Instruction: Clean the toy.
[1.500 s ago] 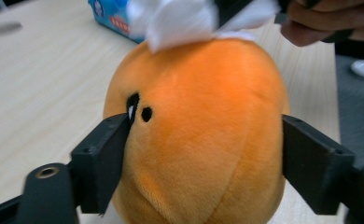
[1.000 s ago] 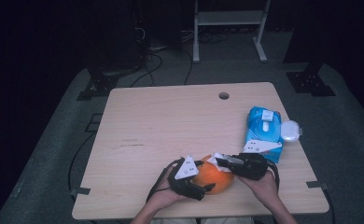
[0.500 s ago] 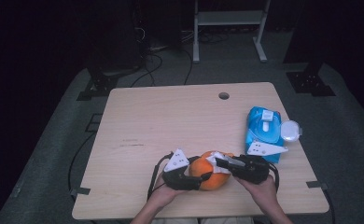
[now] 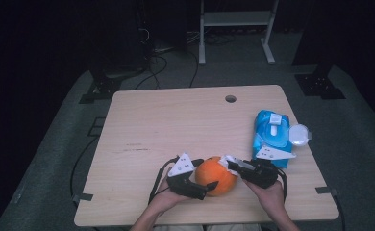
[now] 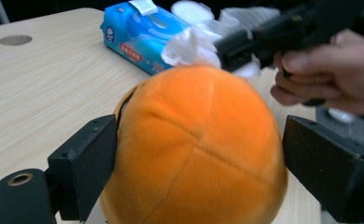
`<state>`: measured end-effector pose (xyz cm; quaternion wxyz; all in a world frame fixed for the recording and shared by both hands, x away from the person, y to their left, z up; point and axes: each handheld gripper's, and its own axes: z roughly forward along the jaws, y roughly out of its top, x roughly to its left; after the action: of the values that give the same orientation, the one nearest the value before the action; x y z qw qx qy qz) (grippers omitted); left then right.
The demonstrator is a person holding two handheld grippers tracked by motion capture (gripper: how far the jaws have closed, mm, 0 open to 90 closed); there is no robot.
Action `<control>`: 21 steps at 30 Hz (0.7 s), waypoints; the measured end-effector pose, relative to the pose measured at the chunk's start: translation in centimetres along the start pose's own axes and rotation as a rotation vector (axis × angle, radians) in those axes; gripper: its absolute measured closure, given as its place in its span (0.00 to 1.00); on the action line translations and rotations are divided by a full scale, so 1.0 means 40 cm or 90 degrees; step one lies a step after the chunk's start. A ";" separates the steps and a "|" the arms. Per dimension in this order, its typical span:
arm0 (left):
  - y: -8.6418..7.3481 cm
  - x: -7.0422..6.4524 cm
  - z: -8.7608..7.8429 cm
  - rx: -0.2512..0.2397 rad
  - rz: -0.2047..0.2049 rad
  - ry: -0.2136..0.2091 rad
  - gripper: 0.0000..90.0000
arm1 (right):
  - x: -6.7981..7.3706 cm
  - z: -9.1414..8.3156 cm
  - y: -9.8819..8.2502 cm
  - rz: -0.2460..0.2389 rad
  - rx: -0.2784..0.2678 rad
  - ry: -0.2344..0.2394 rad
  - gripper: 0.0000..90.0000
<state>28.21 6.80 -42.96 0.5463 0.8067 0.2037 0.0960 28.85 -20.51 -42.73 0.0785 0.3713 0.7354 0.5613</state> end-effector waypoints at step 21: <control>0.017 0.018 -0.020 0.016 -0.012 -0.019 0.15 | 0.046 0.012 0.024 -0.045 -0.011 -0.005 0.86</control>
<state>28.70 7.57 -42.06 0.5397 0.8131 0.2044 0.0764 28.26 -18.89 -41.50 0.1043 0.3468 0.7426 0.5634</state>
